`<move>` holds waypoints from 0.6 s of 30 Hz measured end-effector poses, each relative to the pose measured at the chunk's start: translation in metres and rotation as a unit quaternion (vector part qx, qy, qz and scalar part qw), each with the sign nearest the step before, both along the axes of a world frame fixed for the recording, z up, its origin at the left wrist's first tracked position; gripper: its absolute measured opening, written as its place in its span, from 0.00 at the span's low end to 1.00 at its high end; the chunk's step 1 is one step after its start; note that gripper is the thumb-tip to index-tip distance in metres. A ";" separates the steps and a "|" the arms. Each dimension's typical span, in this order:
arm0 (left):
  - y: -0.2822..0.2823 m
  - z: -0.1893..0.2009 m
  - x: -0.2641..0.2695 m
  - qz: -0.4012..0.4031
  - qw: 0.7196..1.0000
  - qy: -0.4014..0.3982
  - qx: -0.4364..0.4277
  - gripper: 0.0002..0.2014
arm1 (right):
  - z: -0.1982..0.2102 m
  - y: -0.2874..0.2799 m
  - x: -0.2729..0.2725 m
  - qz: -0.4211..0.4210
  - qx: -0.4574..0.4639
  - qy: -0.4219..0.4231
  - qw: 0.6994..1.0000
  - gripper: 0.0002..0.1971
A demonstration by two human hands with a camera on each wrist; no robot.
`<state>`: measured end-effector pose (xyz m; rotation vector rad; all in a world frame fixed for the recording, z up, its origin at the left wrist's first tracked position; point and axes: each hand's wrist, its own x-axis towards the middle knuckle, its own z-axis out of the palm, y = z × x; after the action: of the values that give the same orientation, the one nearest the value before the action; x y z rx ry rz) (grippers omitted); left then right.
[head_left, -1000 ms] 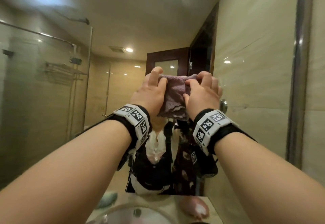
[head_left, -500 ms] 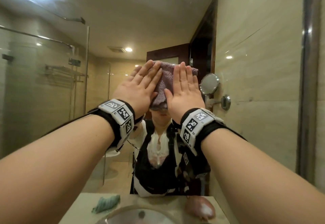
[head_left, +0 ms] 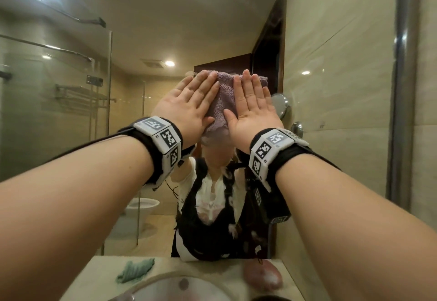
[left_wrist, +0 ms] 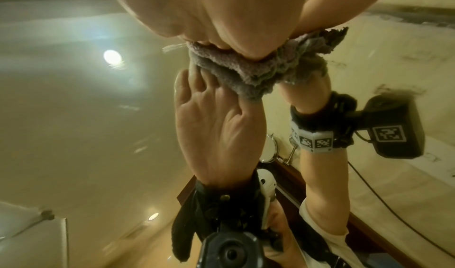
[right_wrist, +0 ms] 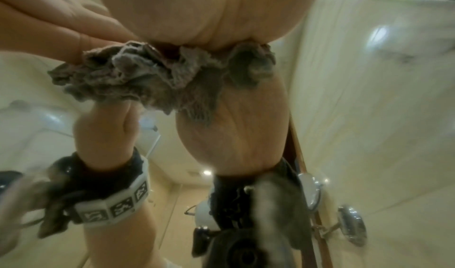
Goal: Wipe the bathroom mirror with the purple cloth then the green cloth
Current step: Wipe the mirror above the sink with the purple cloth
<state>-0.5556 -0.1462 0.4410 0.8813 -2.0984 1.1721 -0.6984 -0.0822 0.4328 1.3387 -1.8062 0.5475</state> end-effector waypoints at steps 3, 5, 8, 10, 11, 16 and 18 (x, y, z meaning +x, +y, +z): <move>0.013 0.002 -0.022 0.000 1.000 -0.006 0.005 0.32 | 0.000 0.015 -0.019 -0.018 -0.003 -0.009 1.000 0.34; 0.024 0.004 -0.040 0.004 1.000 -0.014 0.000 0.32 | -0.001 0.026 -0.033 -0.038 -0.003 -0.016 0.999 0.34; 0.041 0.004 -0.068 0.005 1.000 -0.018 0.003 0.32 | 0.001 0.044 -0.055 -0.068 0.010 -0.032 0.997 0.34; 0.052 0.003 -0.088 -0.002 1.000 -0.013 0.003 0.32 | 0.002 0.056 -0.069 -0.097 0.015 -0.036 0.995 0.33; 0.056 0.003 -0.095 -0.007 1.000 -0.011 0.003 0.33 | 0.003 0.060 -0.072 -0.112 0.016 -0.039 0.993 0.33; 0.085 0.002 -0.140 -0.027 0.999 -0.038 -0.001 0.32 | -0.004 0.088 -0.105 -0.150 0.017 -0.084 0.985 0.32; 0.096 -0.001 -0.156 -0.039 0.998 -0.047 -0.013 0.32 | -0.007 0.099 -0.118 -0.154 0.010 -0.106 0.982 0.32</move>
<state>-0.7119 -0.0507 0.4403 0.7390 -2.1678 1.2187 -0.8163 0.0165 0.4254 1.0154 -2.1474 0.5189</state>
